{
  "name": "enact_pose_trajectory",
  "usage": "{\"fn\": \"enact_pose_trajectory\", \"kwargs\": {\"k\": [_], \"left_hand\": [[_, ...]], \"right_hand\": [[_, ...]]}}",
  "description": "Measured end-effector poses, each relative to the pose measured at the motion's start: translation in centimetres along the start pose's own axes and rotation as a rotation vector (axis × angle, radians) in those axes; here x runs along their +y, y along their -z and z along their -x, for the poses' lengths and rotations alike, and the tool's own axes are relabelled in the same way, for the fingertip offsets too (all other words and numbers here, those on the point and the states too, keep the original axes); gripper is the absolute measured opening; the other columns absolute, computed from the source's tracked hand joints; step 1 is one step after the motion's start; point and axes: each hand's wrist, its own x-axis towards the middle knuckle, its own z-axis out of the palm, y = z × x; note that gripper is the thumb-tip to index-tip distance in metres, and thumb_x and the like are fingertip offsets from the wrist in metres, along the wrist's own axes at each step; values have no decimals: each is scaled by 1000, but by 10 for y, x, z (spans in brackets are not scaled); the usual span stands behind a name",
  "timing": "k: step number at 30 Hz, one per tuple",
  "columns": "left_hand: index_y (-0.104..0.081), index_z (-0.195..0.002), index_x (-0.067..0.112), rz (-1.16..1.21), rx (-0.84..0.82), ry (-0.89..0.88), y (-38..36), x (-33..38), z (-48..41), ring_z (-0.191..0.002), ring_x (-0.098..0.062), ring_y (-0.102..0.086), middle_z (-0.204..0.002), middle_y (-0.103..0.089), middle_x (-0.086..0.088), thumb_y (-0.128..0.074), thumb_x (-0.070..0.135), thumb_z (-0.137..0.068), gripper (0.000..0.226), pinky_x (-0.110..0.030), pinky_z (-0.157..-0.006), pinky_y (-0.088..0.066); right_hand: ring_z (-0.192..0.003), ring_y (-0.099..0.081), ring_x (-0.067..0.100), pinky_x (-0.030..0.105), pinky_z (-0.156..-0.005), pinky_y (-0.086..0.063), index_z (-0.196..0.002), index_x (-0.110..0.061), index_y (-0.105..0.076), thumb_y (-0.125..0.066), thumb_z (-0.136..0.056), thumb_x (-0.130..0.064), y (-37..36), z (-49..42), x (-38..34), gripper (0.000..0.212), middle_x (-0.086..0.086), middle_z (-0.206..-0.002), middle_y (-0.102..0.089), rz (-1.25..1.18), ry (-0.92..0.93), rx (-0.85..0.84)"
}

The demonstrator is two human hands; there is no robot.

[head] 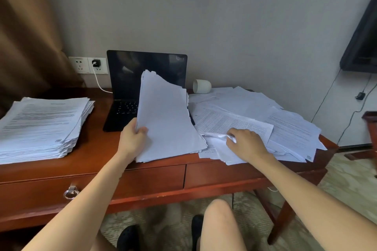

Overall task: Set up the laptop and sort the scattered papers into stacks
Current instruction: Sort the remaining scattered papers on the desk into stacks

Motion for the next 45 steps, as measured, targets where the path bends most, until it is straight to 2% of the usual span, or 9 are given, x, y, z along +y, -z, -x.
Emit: {"fn": "enact_pose_trajectory", "kwargs": {"k": [6,11,14,17,24,26,29,40,45], "left_hand": [[-59,-125,31,83,24,25,2,-4,0,-100,-3,-64,-110,-67,19,-51,7,-105,32,-21,-73,-49],[-59,-126,32,68,7,16,1,-5,0,-100,-5,-65,-111,-68,16,-52,9,-105,31,-24,-74,-51],[-59,-126,33,38,-6,7,1,-5,0,-103,-9,-66,-116,-69,10,-52,11,-105,31,-26,-77,-52],[-59,-128,30,10,-13,3,-1,-5,-1,-101,-11,-65,-118,-68,7,-52,11,-106,31,-22,-74,-49],[-60,-127,31,6,0,3,0,-6,0,-104,-14,-65,-115,-68,8,-52,10,-105,31,-25,-78,-51],[-61,-132,26,3,1,3,0,-5,0,-107,-18,-65,-119,-68,5,-53,9,-105,33,-30,-85,-51],[-61,-135,22,-5,1,8,0,-4,1,-108,-20,-65,-120,-68,3,-53,8,-104,35,-29,-82,-50],[-61,-122,28,103,-6,117,-4,2,1,-106,-25,-70,-113,-71,4,-54,8,-105,27,-49,-96,-58],[-60,-122,26,163,-2,133,-17,8,6,-107,-25,-69,-112,-71,5,-53,6,-105,27,-43,-93,-57]], "right_hand": [[-90,-67,23,33,-73,-47,-106,-27,-71,-57,-98,-47,3,3,9,26,-3,-93,-74,-140,-29,98],[-104,-64,20,42,-93,-50,-108,-18,-72,-48,-97,-62,0,9,18,51,2,-107,-70,-631,-113,-127],[-136,-38,15,40,-115,-30,-138,-34,-56,-56,-92,-64,-8,6,25,55,-10,-142,-50,-362,-47,-186],[-146,-23,17,42,-116,-19,-150,-39,-39,-51,-88,-75,-12,-1,28,73,-12,-158,-32,-168,-33,-261],[-104,-62,30,37,-79,-50,-123,-15,-64,-53,-101,-43,-17,-11,16,38,7,-113,-68,127,156,-9],[-71,-67,32,36,-55,-52,-90,-7,-70,-77,-86,-27,-20,-9,11,21,10,-77,-68,209,224,112],[-39,-54,25,25,-37,-36,-59,-10,-58,-94,-59,-13,-20,-9,12,36,3,-46,-52,277,193,210],[-53,-62,32,28,-51,-30,-85,-6,-65,-70,-91,-23,5,3,34,18,9,-61,-64,128,-13,335],[-57,-43,27,31,-51,-25,-97,-7,-64,-58,-99,-28,17,7,33,22,9,-70,-66,-44,-101,397]]}}
